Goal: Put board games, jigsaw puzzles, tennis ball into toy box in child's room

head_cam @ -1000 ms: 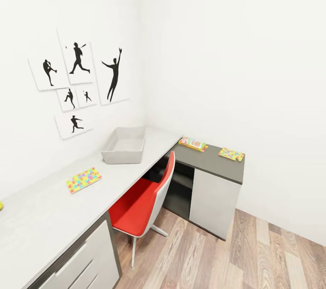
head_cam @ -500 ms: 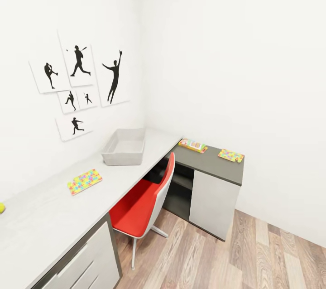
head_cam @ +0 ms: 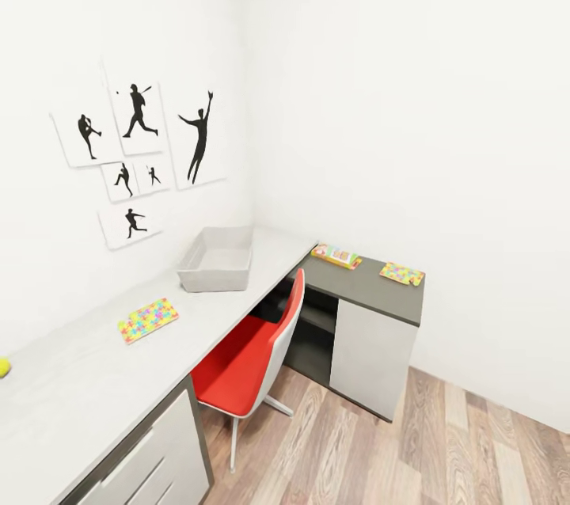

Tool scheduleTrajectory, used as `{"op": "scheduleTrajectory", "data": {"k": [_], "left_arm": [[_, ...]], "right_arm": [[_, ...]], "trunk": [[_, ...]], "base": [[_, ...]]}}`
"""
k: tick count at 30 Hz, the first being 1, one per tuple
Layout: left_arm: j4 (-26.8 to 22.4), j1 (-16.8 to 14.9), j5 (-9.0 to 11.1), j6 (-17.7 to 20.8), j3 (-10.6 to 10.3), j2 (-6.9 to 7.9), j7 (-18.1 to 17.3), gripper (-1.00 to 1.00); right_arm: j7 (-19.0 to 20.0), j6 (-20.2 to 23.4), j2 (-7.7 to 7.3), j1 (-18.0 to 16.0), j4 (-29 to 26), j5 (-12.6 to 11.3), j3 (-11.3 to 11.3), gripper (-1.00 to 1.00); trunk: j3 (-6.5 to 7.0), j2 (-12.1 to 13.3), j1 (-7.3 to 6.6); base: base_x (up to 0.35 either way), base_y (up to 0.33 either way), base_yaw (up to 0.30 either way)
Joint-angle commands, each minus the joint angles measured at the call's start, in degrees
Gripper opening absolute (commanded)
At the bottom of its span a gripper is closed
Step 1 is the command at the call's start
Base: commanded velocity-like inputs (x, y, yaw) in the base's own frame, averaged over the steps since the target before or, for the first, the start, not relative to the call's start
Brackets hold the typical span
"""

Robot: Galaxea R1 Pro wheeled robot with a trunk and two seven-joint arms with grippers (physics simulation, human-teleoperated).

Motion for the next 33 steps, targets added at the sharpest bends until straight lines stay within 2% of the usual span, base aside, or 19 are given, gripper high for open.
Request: {"op": "scheduleTrajectory", "data": {"k": [1,5,9,13,16,20,25,33], "left_arm": [[-0.3,-1.0,0.1,1.1,0.0,0.03,0.1,1.0],[-0.7,-5.5,0.3,3.1,0.0,0.04,0.1,1.0],[-0.6,-6.9,0.2,3.1,0.0,-0.04,0.1,1.0],[-0.2,-7.3,0.4,1.0,0.1,0.02,0.1,1.0],[1.6,-7.5,0.5,-3.6,0.1,-0.04,-0.1,1.0],[4.5,-7.5,0.4,-6.9,-0.1,-0.05,-0.3,1.0],[6.9,-7.5,0.6,-8.3,0.2,0.04,-0.3,1.0],[7.5,-7.5,0.7,-8.6,0.3,0.14,-0.4,1.0]], "right_arm": [[-0.1,0.5,-0.07,-0.4,-0.1,-0.6,0.0,1.0],[-0.1,1.0,-0.36,-1.8,-0.1,-0.7,-0.9,1.0],[-0.2,0.8,-0.44,-2.0,-0.1,-0.7,-2.7,1.0],[-0.2,-0.1,-0.56,-2.0,-0.1,-0.7,-4.4,1.0],[-0.2,-0.7,-0.65,-2.0,-0.1,-0.7,-4.8,1.0],[-0.2,-0.8,-0.71,-1.9,-0.1,-0.7,-5.0,1.0],[-0.2,-0.9,-0.78,-1.9,0.0,-0.7,-5.1,1.0],[-0.1,-1.1,-0.86,-1.7,-0.1,-0.7,-5.1,1.0]], "trunk": [[0.07,0.3,-0.22],[0.73,1.9,-1.1],[1.39,3.6,-1.97],[2.08,5.2,-2.85],[2.62,6.4,-3.51],[3.33,8.0,-4.39],[4.23,10.0,-5.49],[5.67,13.2,-7.25]], "base": [[0.0,0.0,-0.144],[0.0,0.0,-0.205],[0.0,0.0,-0.248],[0.0,0.0,-0.268],[0.0,0.0,-0.275],[0.0,0.0,-0.277],[0.0,0.0,-0.279],[0.0,0.0,-0.279]]}}
